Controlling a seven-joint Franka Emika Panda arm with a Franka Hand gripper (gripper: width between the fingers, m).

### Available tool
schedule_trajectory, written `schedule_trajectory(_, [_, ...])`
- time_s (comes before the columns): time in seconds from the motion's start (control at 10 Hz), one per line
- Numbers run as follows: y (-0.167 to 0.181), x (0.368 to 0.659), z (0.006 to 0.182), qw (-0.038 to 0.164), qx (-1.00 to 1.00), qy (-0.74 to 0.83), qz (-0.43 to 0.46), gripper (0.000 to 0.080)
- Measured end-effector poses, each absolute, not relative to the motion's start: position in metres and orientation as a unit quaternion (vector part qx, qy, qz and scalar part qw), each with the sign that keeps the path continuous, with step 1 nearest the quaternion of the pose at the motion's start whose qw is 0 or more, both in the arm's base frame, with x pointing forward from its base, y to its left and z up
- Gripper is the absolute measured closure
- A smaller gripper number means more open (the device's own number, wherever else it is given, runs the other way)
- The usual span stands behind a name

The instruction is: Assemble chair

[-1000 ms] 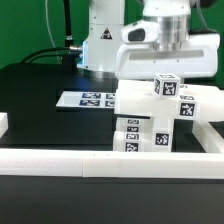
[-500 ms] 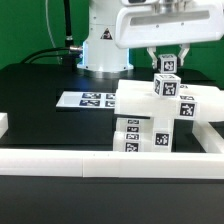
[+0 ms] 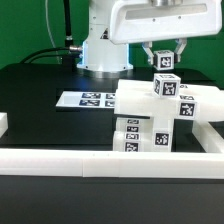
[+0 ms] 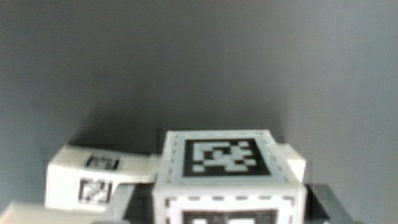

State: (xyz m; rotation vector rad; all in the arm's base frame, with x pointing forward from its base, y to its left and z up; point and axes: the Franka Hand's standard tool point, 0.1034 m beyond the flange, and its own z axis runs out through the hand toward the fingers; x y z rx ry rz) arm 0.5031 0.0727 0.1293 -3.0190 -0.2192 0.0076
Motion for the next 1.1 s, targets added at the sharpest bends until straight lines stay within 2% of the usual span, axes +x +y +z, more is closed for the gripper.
schedule_trajectory(0.4, [0.072, 0.504, 0.126, 0.054, -0.996, -0.072, 0.006, 0.0525])
schedule_trajectory(0.6, [0.073, 0.540, 0.137, 0.043, -0.994, -0.096, 0.001, 0.0525])
schedule_trajectory(0.7, [0.074, 0.545, 0.137, 0.043, -0.994, -0.098, -0.003, 0.0525])
schedule_trajectory(0.9, [0.073, 0.541, 0.134, 0.042, -0.994, -0.097, 0.001, 0.0525])
schedule_trajectory(1.1, [0.072, 0.539, 0.127, 0.032, -0.993, -0.117, 0.007, 0.0525])
